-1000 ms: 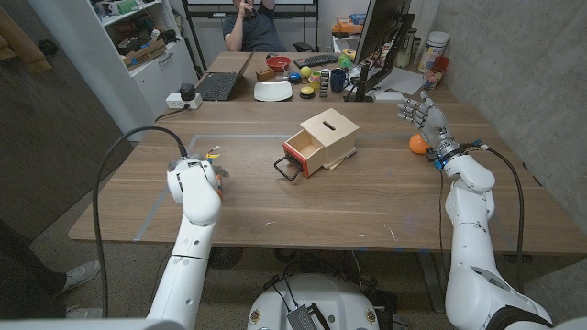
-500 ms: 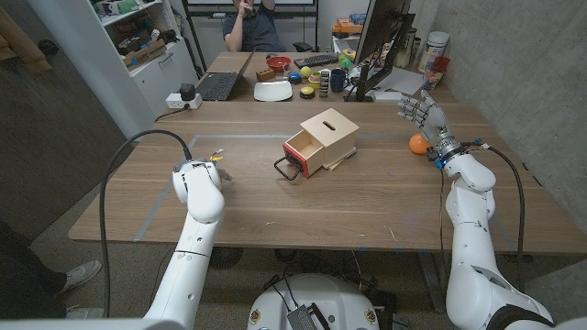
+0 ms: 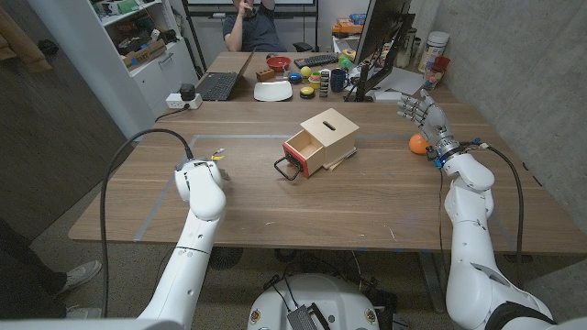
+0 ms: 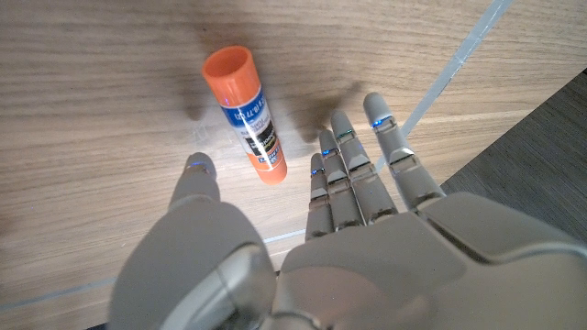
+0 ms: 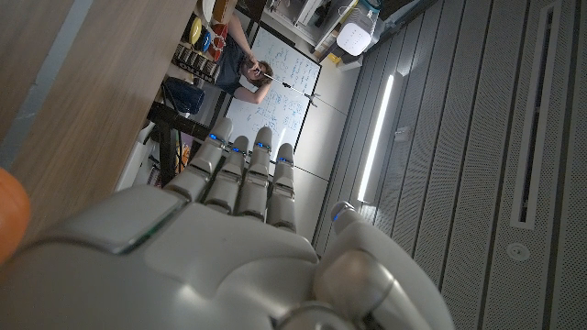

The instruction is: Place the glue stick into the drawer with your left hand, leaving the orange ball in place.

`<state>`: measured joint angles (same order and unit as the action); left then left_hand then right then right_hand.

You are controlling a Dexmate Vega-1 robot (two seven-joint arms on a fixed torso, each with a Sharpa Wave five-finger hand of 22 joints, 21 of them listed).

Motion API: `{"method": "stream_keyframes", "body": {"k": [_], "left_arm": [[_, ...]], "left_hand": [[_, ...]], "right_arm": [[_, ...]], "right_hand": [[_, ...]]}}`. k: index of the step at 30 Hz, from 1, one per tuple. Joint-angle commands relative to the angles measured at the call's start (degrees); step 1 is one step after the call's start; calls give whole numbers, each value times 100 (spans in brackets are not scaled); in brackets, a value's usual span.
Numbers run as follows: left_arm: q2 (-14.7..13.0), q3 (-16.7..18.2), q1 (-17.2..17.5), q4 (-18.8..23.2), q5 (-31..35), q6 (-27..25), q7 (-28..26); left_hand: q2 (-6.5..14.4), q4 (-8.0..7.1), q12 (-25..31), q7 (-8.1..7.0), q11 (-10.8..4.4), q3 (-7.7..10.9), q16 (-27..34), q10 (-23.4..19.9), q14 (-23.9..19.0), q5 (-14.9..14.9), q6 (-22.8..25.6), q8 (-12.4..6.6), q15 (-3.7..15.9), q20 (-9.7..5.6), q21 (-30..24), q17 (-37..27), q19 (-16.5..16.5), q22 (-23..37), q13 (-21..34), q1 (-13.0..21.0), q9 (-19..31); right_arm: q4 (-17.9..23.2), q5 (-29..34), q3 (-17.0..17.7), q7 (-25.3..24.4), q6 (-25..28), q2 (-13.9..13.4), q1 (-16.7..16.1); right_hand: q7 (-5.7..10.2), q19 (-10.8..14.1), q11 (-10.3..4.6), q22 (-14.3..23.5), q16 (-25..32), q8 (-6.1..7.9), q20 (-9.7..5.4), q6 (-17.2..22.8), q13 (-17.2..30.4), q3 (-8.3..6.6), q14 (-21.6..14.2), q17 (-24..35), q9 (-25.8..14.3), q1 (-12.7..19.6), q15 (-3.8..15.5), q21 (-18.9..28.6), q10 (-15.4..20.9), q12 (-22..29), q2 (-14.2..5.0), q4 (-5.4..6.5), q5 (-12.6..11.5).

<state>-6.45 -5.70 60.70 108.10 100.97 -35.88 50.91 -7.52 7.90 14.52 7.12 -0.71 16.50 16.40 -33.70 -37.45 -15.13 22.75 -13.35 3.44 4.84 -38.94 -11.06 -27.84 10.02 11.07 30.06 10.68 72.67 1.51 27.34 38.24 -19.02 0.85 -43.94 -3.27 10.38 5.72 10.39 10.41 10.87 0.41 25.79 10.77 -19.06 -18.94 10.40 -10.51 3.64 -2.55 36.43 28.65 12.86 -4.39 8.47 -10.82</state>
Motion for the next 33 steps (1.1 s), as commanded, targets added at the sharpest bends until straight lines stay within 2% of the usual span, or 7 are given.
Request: {"method": "stream_keyframes", "body": {"k": [1,7,11,19,27,28,33], "left_arm": [[-39,-76,-158,-213,-48,-149,23],[-78,-148,-220,-309,6,-208,5],[-28,-155,-284,-387,45,-333,4],[-26,-202,-343,-475,79,-412,-1],[-26,-241,-349,-495,77,-462,-105],[-19,-252,-356,-510,113,-488,-110],[-21,-234,-357,-464,87,-495,-101]], "left_hand": [[86,-10,72,-47,-141,31,95,-435,-445,-34,352,-52,361,-162,-84,-8,-377,19,10,195,-10],[370,-25,124,-105,-355,202,213,-1078,-1135,3,908,-92,617,-451,-192,0,-938,17,1,529,-14],[548,-36,133,-156,-397,309,247,-1293,-1369,26,1087,-95,699,-539,-217,0,-1085,17,-2,674,-13],[898,-47,197,-251,-710,604,346,-2168,-2201,236,1988,-174,872,-776,-272,-41,-1440,22,-7,1042,-15],[1265,-53,206,-362,-872,972,477,-2882,-2852,423,2872,-211,902,-843,-331,-198,-1539,44,1,1396,-12],[1310,-67,209,-376,-798,1007,490,-2966,-2897,432,2957,-213,901,-866,-344,-221,-1560,46,3,1417,-10],[1373,-88,206,-353,-825,1083,539,-3157,-3058,454,3187,-218,904,-892,-393,-276,-1644,48,8,1457,-6]], "right_arm": [[-239,7,-12,-23,-115,-53,130],[-352,-16,-1,-18,-161,-70,187],[-409,14,-4,-42,-189,-91,218],[-564,-13,12,-23,-250,-129,298],[-752,-25,11,10,-303,-160,392],[-763,-9,7,-2,-315,-166,399],[-816,6,0,-22,-326,-167,435]], "right_hand": [[-35,-2,38,21,33,24,0,15,21,7,-31,3,-30,-69,-11,-6,25,4,1,-2,-34],[-37,-3,34,21,33,29,-2,28,21,10,-32,2,-30,-73,-10,-13,23,2,0,-4,-37],[-36,-4,42,21,34,33,-6,38,21,13,-35,2,-31,-77,-2,-18,28,4,-1,-5,-38],[-31,-4,30,20,34,35,-8,45,21,19,-39,1,-31,-85,3,-29,22,1,-2,-8,-41],[-34,-3,33,20,37,35,-9,50,21,24,-48,1,-32,-91,-2,-39,17,-2,-4,-10,-44],[-32,-2,32,20,38,34,-9,46,21,25,-49,1,-32,-92,1,-40,17,-2,-4,-11,-44],[-42,-3,22,20,38,34,-7,48,21,28,-52,1,-32,-96,2,-46,10,-5,-6,-11,-46]]}}
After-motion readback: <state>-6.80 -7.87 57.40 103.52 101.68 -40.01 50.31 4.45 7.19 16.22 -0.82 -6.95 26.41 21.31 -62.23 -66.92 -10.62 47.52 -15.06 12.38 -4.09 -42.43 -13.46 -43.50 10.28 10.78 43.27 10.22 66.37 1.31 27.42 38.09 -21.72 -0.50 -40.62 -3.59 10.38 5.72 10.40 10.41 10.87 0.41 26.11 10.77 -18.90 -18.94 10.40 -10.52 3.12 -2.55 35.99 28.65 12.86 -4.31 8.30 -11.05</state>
